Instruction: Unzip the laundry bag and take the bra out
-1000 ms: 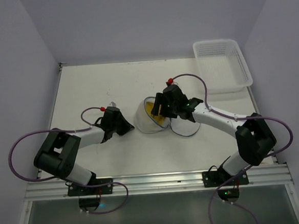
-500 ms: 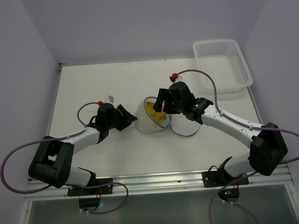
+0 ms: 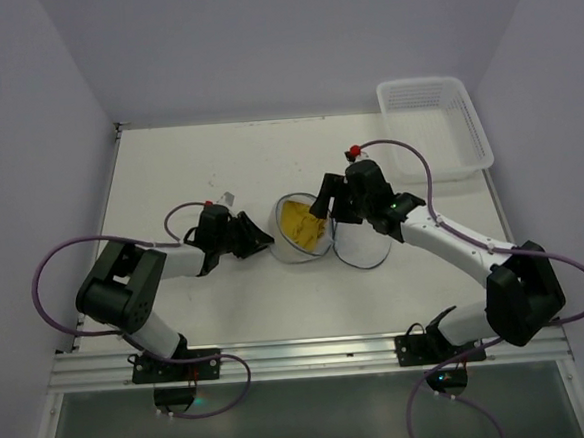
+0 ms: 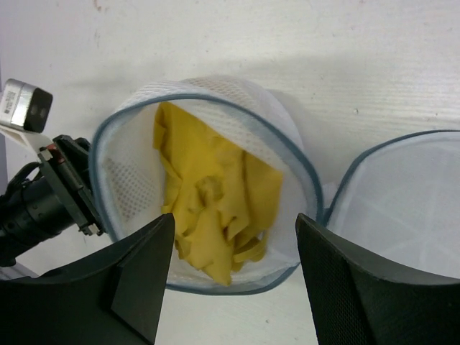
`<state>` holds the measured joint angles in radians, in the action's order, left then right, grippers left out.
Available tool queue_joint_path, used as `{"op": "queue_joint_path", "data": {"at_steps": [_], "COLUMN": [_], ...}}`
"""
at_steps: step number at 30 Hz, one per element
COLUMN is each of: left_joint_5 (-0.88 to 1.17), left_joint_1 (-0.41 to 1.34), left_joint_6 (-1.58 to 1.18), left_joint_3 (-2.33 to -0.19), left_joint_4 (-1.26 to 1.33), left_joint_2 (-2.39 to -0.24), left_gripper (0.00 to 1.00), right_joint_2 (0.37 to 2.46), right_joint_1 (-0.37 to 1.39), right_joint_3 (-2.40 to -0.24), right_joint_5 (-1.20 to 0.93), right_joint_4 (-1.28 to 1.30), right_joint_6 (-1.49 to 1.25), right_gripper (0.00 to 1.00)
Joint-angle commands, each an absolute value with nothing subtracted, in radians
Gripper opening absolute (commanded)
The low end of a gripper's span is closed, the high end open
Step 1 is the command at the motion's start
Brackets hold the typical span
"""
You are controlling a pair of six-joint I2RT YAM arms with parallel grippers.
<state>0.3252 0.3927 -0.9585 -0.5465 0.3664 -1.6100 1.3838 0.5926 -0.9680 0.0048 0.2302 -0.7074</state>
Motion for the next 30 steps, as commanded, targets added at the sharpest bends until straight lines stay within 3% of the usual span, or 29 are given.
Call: {"op": "queue_joint_path", "data": {"at_steps": [1, 4, 7, 14, 20, 23, 27, 30], "left_joint_5": [0.342, 0.331, 0.325, 0.302, 0.291, 0.281, 0.252, 0.221], "left_joint_1": [0.387, 0.387, 0.391, 0.411, 0.419, 0.420, 0.420, 0.420], "left_joint_6": [-0.948, -0.950, -0.948, -0.940, -0.939, -0.939, -0.933, -0.930], "left_joint_3": [-0.525, -0.520, -0.522, -0.540, -0.554, -0.557, -0.566, -0.574], "left_joint_4": [0.433, 0.431, 0.430, 0.400, 0.377, 0.367, 0.325, 0.281], "left_joint_2": [-1.641, -1.643, -1.649, -1.635, -1.626, -1.614, -1.597, -1.583], "left_gripper": [0.34, 0.20, 0.12, 0.05, 0.00, 0.00, 0.00, 0.00], "right_joint_2": [1.425, 1.456, 1.476, 1.503, 1.537, 1.563, 1.569, 1.516], "right_joint_1": [0.563, 0.563, 0.564, 0.587, 0.617, 0.627, 0.635, 0.635], "right_joint_3": [-0.943, -0.959, -0.969, -0.973, -1.009, -1.034, -1.063, -1.097], "right_joint_5": [-0.089, -0.106, -0.129, -0.176, -0.184, -0.180, -0.169, -0.201], "right_joint_4": [0.138, 0.126, 0.111, 0.084, 0.098, 0.117, 0.169, 0.227], "right_joint_6": [-0.732, -0.730, -0.730, -0.729, -0.712, -0.700, -0.681, -0.654], "right_gripper": [0.70, 0.70, 0.68, 0.59, 0.45, 0.36, 0.03, 0.00]}}
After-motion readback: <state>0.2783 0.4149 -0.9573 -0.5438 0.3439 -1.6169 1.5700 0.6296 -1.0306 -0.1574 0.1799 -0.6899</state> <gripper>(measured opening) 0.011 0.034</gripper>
